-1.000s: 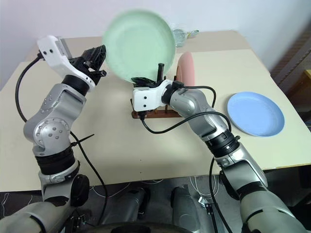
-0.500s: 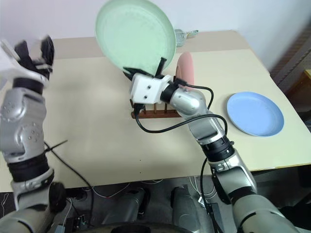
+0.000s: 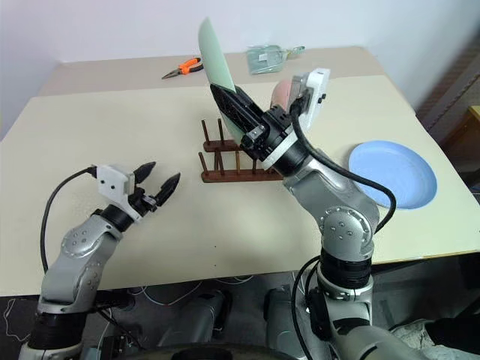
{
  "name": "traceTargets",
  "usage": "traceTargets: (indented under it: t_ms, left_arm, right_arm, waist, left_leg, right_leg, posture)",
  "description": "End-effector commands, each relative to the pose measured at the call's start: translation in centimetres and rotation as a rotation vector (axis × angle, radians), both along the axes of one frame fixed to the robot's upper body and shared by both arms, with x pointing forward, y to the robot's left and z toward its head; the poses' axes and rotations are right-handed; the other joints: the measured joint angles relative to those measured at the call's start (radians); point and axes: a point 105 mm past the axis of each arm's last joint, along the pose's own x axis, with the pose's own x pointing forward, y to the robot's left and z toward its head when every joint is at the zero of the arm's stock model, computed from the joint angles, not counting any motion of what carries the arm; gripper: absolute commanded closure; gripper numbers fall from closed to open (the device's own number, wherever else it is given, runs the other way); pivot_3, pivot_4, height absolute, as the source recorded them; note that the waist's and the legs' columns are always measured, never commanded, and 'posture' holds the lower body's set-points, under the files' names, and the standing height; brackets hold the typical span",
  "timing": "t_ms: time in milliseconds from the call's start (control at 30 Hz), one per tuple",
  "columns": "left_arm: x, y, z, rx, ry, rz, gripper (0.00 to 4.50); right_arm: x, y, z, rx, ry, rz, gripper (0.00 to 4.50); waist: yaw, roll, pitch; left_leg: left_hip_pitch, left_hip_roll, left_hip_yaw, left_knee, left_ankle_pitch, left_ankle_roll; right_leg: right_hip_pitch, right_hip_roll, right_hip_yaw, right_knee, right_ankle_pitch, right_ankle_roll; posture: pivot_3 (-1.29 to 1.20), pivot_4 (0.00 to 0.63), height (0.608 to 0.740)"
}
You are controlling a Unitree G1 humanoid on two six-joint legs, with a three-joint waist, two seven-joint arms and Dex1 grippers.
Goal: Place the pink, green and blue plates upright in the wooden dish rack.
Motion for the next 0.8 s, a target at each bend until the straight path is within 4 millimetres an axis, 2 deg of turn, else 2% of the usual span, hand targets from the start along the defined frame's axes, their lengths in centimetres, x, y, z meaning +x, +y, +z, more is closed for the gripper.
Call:
traceTargets:
  t_ms: [33,267,600,733,800]
  left_arm:
    - [-0.8,-0.9,1.2,0.013,-0.051,-0.061,0.98]
    - [-1.1,-2.0,1.3,0.007,-0.049,-0.098,0.98]
    - [-2.7,-4.1,1.0,0.023,0.005,-0.249,0.98]
    - [-2.7,-4.4,0.8,0.026,0.007,-0.251,0.91]
    - [-2.8,-4.4,0.6,0.028,0.009,-0.252,0.91]
  right_arm:
    - [-0.2,-0.3,0.8,0.064,0.021,-0.008,4.5]
    - [1.6,-1.0,0.0,0.119,0.131,-0.082,4.5]
    - [4.7,-1.0,-1.9,0.069,0.266,-0.182,4.5]
    - [5.5,-0.9,-2.1,0.034,0.269,-0.205,3.03]
    - [5.7,-0.8,-1.9,0.009,0.248,-0.221,1.95]
  waist:
    - [0.0,0.0,0.0]
    - [0.0,0.001,0.0]
    - [-0.011,0.003,0.0]
    - [-0.016,0.003,0.0]
    - [-0.016,0.004,0.0]
  left_leg:
    - [0.0,0.0,0.0,0.0,0.0,0.0]
    - [0.0,0.0,0.001,0.0,0.0,0.0]
    - [0.0,0.0,0.001,0.0,0.0,0.0]
    - [0.0,0.001,0.001,0.0,0.0,0.0]
    - [0.0,0.001,0.001,0.0,0.0,0.0]
  right_leg:
    - [0.0,0.0,0.0,0.0,0.0,0.0]
    - [0.0,0.0,0.0,0.0,0.0,0.0]
    - [0.0,0.001,0.0,0.0,0.0,0.0]
    - [0.0,0.001,0.0,0.0,0.0,0.0]
    - [0.0,0.001,0.0,0.0,0.0,0.0]
  posture:
    - [0.0,0.15,0.74]
    - [0.0,0.15,0.74]
    - [0.0,0.15,0.74]
    - [0.0,0.15,0.74]
    - [0.0,0.15,0.74]
